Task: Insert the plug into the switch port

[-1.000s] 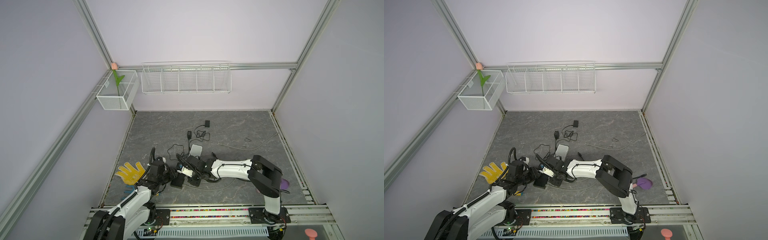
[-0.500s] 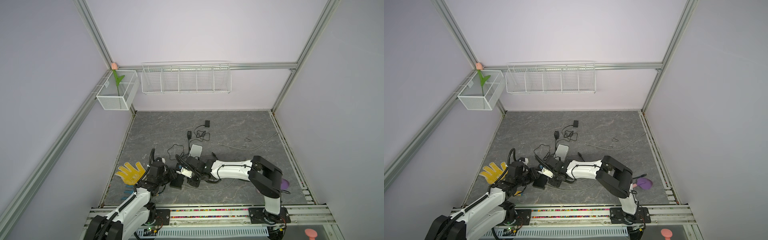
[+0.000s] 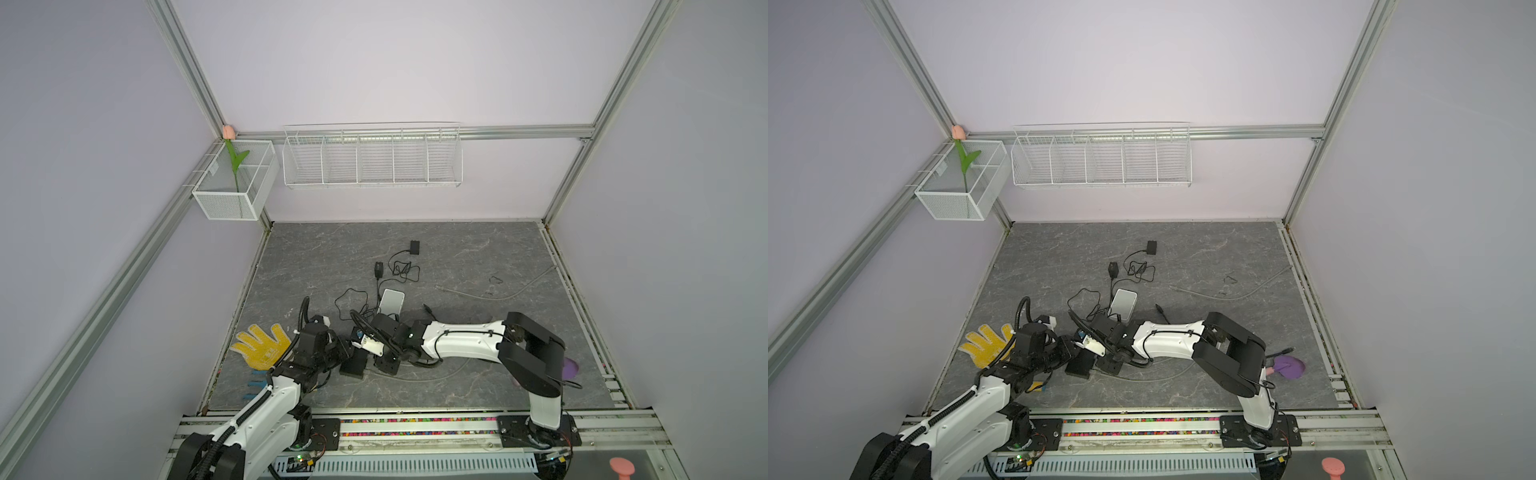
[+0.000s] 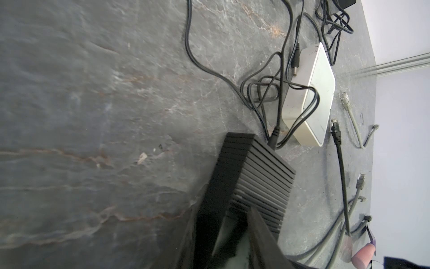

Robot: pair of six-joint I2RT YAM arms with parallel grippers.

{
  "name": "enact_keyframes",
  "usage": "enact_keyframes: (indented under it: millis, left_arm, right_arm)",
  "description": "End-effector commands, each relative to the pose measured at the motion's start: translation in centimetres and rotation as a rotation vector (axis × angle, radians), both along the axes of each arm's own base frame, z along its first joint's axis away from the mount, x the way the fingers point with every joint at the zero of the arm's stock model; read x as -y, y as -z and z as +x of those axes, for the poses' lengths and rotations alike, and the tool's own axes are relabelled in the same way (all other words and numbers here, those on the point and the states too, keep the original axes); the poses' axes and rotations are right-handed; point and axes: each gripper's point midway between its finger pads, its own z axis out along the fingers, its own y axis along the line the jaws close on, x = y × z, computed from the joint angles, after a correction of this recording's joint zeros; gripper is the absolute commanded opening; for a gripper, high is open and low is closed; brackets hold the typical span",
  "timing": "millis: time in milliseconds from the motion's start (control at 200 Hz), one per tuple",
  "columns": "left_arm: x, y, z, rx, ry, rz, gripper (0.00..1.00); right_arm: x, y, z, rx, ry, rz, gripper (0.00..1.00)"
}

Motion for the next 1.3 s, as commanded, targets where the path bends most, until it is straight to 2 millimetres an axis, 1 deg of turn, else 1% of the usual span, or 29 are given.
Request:
enact_keyframes:
  millis: [0,870,1175,1295]
  left_arm:
    - [0.3,1.7,-2.1,-0.085,0.036,0.001,0.35]
    - [0.2,1.7,-2.1,-0.082,0.035,-0.001,0.34]
    - [0.2,1.7,-2.1,-0.084,0.032,0.001,0.33]
    - [0.1,1.8,-2.2,-0.086,0.032,0.003,0.33]
  right_arm:
    - [-2.2,-3.2,1.0,0.069,0.006,0.124,0.07]
    - [-2.3,-4.1,1.6,0.102,0.019,0.144,0.07]
    - [-2.7,-4.8,0.9,0.083,0.01,0.19,0.07]
    - [-3.0,-4.7,0.7,0.075,0.012,0.202,0.07]
